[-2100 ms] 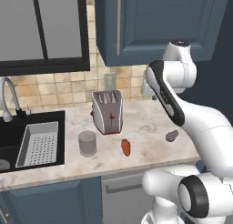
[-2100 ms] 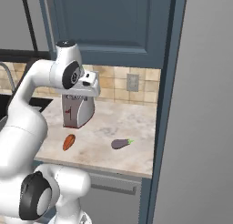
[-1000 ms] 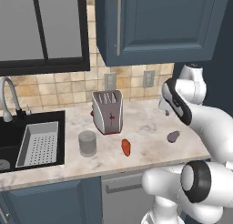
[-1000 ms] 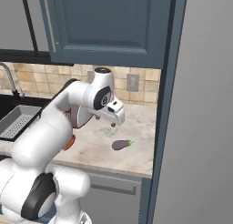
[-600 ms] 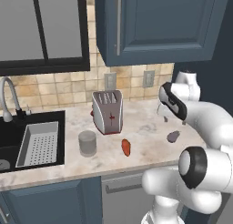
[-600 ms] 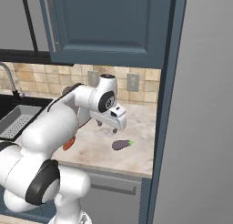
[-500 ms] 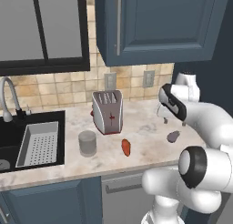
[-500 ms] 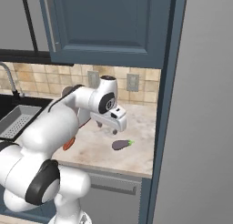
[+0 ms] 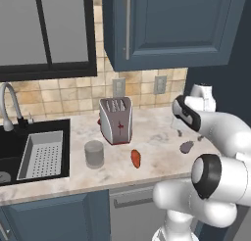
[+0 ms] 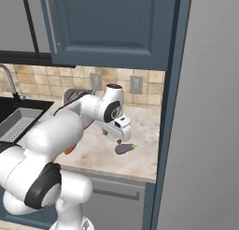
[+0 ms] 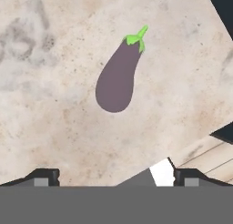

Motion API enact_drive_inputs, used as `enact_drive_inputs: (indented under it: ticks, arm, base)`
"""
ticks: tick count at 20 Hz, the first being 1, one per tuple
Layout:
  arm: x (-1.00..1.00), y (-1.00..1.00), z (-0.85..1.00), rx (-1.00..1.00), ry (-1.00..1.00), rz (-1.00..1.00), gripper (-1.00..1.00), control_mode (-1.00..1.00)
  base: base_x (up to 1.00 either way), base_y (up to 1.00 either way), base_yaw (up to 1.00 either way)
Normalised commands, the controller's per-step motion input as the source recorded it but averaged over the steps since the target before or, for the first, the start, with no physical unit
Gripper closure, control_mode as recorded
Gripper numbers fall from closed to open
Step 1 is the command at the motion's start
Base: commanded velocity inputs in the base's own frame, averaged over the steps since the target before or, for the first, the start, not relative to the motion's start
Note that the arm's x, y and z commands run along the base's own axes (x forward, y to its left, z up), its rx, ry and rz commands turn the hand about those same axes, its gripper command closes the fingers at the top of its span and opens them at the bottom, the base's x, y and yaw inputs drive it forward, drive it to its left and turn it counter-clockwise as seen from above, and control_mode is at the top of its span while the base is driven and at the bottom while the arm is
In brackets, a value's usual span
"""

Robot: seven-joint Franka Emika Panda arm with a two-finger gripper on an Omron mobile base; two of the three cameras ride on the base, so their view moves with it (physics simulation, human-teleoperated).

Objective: Place the sweet potato and eggplant inside the fridge drawer. Close the drawer after placing the vegetables.

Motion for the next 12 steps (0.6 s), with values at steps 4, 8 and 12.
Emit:
enact_drive_inputs:
  ticks: [4, 8, 12]
  arm:
    - [0.03, -0.29, -0.16, 0.03, 0.04, -0.08, -1.0, -1.0]
    - [0.07, -0.22, -0.1, 0.03, 0.02, -0.06, -1.0, -1.0]
    - [0.05, -0.21, -0.14, 0.03, 0.02, -0.04, -1.0, -1.0]
  base:
    - [0.0, 0.0, 0.0]
    - [0.0, 0.0, 0.0]
    - [0.0, 0.0, 0.0]
